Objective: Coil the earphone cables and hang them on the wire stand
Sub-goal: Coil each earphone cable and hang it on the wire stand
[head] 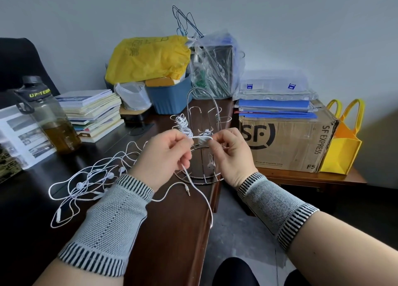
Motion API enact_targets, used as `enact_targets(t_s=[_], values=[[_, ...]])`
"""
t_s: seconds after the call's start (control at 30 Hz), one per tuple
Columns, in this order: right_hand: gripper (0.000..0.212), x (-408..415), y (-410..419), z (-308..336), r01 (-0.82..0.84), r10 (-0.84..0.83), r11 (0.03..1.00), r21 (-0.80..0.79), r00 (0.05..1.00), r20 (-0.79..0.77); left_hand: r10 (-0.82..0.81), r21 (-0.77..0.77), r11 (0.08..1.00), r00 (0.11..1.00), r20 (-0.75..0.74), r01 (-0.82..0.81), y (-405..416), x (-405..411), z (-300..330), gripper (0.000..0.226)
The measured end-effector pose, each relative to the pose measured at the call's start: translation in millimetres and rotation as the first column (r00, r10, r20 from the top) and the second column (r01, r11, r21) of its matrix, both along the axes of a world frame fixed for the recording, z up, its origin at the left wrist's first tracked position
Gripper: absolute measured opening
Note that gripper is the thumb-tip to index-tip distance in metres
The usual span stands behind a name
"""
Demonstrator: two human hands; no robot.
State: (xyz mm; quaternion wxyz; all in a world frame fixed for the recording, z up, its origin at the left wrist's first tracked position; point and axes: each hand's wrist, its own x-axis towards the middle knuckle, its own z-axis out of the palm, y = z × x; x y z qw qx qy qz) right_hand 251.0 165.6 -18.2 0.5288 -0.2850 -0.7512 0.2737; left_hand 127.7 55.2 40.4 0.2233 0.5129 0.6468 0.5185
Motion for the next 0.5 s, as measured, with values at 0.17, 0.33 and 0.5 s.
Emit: enact_targets(t_s=[0.17,0.33,0.5], values=[[0.015,-2,-6,12,-0.031,0.009,0.973,-0.230,0.995,-0.098,0.200,0.090,0.974,0.977,0.080,-0.207,28,15,-1,0.024],[0.021,-5,-9,22,-0.053,-0.029,0.904,-0.424,0.982,-0.184,0.330,0.005,0.944,0.944,0.022,-0.331,44,22,-1,0.038],[0.030,-14,1,27,0.077,-0.132,0.886,-0.456,0.987,-0.089,0.350,-0.098,0.933,0.936,0.023,-0.346,46,18,-6,0.042]])
